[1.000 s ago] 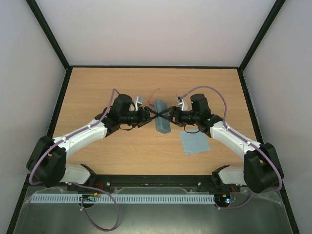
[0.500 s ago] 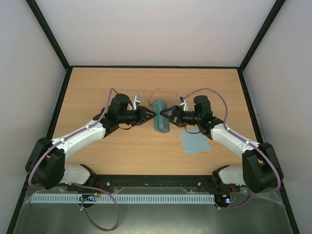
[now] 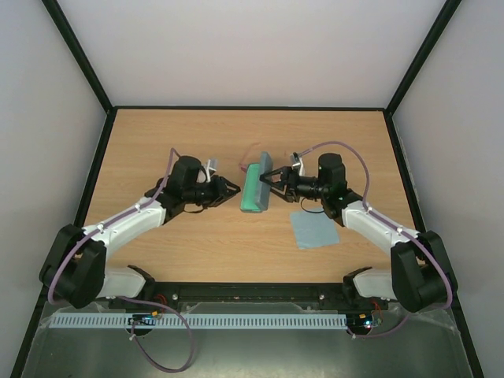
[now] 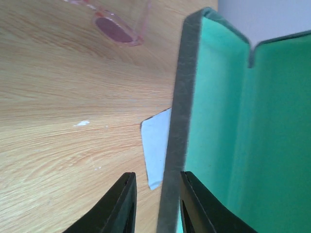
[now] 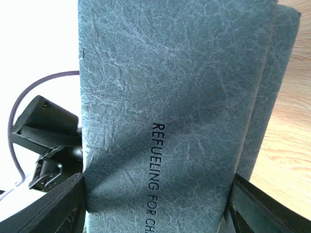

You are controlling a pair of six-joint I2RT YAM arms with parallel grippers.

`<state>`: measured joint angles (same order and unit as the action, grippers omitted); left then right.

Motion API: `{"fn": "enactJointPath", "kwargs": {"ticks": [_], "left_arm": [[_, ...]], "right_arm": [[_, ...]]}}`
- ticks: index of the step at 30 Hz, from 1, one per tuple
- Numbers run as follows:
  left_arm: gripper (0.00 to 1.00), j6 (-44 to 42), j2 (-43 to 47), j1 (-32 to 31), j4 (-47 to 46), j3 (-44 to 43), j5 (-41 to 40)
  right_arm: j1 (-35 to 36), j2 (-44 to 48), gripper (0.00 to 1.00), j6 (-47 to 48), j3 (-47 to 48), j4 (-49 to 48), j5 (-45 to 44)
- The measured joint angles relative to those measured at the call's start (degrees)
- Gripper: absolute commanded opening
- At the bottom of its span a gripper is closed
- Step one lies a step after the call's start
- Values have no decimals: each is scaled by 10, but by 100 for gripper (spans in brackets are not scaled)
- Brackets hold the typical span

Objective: Organize the sunglasses
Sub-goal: Open the sunglasses case, then place the sunglasses case at the center of the board.

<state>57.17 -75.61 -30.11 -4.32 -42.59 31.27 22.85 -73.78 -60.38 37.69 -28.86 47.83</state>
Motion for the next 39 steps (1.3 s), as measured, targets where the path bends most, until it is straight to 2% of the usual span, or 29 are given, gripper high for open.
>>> {"fn": "enactJointPath", "kwargs": {"ticks": [8, 13, 20, 27, 29, 34, 39], "left_arm": [[32, -8, 15, 27, 24, 6, 0], [37, -34, 56, 91, 61, 6, 8], [37, -86, 99, 216, 116, 6, 28], [37, -107, 104, 243, 128, 39, 47], [37, -108, 105, 244, 129, 50, 50], [37, -108, 106, 244, 128, 62, 54], [37, -106, 106, 244, 110, 73, 57]], "right_arm": [[-1, -3, 19, -5, 0, -16, 12], [6, -35, 19, -3, -10, -40, 16], [73, -143, 19, 5, -9, -75, 10], [124, -278, 20, 5, 31, -139, 15], [131, -306, 25, 8, 52, -150, 17], [132, -348, 46, 34, 102, -144, 16], [132, -358, 57, 76, 136, -105, 14]]}}
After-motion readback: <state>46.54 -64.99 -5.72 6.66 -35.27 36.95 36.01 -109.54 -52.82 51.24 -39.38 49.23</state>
